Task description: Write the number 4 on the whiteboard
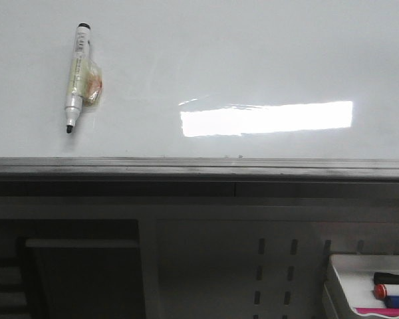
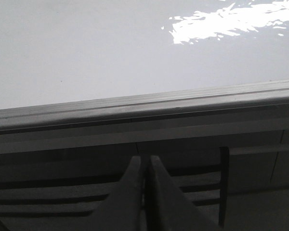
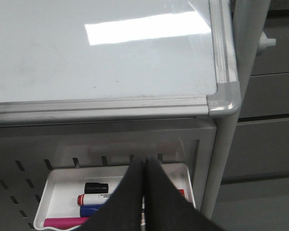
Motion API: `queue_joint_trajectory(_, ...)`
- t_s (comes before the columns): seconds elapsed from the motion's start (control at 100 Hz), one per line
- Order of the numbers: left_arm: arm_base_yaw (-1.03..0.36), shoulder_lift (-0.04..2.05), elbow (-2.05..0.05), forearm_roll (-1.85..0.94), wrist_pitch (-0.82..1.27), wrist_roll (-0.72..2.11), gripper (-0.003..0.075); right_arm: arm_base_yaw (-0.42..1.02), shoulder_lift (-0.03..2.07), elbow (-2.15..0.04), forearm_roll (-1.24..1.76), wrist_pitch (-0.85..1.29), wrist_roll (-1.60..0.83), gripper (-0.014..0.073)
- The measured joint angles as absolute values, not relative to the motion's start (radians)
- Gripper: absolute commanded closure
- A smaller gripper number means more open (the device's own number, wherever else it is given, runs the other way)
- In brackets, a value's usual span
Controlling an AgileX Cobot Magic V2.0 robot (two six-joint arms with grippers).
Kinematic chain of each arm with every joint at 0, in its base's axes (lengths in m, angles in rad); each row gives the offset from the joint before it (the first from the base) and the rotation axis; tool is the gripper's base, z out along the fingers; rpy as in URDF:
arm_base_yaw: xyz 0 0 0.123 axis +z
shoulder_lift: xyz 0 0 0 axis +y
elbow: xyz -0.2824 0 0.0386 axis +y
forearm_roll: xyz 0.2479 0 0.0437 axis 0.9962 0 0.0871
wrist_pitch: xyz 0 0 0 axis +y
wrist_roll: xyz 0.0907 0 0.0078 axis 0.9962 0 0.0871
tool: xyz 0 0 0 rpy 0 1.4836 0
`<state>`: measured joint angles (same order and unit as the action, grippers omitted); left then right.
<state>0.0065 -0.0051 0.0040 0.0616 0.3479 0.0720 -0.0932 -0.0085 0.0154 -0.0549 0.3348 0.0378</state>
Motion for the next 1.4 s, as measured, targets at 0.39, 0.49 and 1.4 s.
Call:
queue_joint_trajectory(0.39, 0.006, -0.005, 0.004, 0.062, 0.348, 0.072, 0.0741, -0.093, -0.009, 0.015, -0.055, 0.337, 0.038, 0.0658)
queue_joint_trajectory(0.49, 0.006, -0.005, 0.004, 0.063, 0.348, 0.072, 0.0741, -0.093, -0.009, 0.015, -0.055, 0.337, 0.038, 0.0658)
queue_joint_trajectory(1.4, 0.012, 0.018, -0.086, 0.039, 0.077, 0.072, 0.0741, -0.093, 0.055, -0.041, 0.034, 0.159, 0.046, 0.0658)
